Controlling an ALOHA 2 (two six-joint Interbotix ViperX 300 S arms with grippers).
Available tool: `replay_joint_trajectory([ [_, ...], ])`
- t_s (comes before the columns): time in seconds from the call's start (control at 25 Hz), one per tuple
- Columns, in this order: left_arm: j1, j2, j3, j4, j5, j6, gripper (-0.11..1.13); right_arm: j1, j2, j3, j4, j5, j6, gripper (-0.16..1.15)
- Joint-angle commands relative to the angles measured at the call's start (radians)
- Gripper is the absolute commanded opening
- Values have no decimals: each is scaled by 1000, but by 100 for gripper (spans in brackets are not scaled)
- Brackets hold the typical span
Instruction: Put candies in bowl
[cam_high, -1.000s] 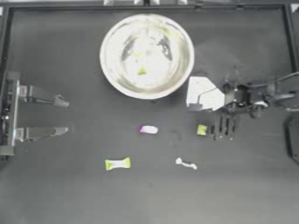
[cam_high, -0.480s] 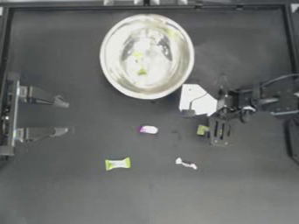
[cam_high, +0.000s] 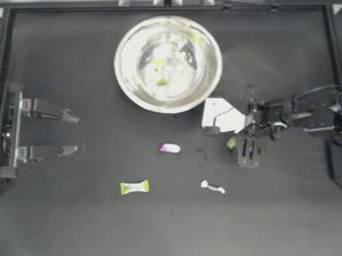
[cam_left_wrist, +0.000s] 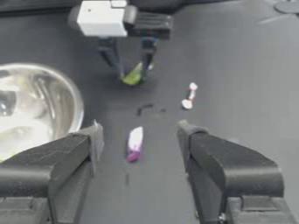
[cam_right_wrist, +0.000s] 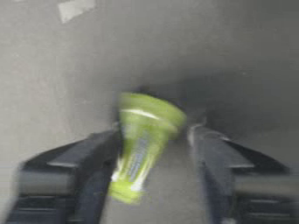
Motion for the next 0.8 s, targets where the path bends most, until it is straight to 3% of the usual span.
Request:
replay_joint_trajectory([
  [0.04, 8, 5, -9, -3, -8, -2, 88, 14, -8, -11, 15, 21, 2, 51],
  [0.2, 14, 5, -9, -3, -8, -2, 88, 28, -14, -23, 28, 34, -5, 23],
  [0.56, 14, 5, -6, -17, -8, -2, 88, 29, -133, -55, 15, 12, -14, 22],
  [0.8, 14, 6, -5, -20, -8, -2, 88, -14, -256, -41, -35, -144, -14, 21],
])
